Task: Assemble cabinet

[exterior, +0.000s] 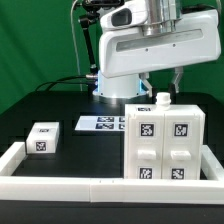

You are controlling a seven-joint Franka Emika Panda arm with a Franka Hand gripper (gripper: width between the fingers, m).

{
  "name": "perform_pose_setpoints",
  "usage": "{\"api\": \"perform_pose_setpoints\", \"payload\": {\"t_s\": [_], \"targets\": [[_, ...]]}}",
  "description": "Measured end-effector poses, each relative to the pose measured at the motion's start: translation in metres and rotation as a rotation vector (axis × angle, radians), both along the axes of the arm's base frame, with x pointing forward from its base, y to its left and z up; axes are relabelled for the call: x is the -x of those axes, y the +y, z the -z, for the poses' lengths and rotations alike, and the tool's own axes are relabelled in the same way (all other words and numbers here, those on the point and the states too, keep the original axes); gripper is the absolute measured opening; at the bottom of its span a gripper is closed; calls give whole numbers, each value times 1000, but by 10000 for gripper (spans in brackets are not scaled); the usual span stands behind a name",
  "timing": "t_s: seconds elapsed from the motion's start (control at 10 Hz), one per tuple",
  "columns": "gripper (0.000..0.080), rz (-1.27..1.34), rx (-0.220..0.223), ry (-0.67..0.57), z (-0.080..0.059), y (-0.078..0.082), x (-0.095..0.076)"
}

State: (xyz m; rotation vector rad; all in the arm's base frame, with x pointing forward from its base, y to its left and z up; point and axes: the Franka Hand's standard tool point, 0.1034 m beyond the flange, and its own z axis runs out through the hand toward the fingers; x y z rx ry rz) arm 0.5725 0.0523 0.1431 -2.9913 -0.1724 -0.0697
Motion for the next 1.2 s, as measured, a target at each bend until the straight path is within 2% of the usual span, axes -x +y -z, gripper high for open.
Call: {"api": "perform_pose_setpoints", "payload": {"t_s": [0.1,0.2,0.3,0.4,0.5,0.6,0.8,0.9,1.2], "targets": [[397,-2,2,-13,3,0,1],[579,-6,19,-51,24,-5,27],[710,-21,37,-33,42,-21,64],[710,-56,51,-37,54,-43,85],[781,-84,65,-21,61,-74,109],[794,-78,76,-19,57,-102,121],[799,-100,89,-18,63,-148,131],[797,-89,88,-14,64,-161,130],[797,-91,88,-13,65,-159,130]]}}
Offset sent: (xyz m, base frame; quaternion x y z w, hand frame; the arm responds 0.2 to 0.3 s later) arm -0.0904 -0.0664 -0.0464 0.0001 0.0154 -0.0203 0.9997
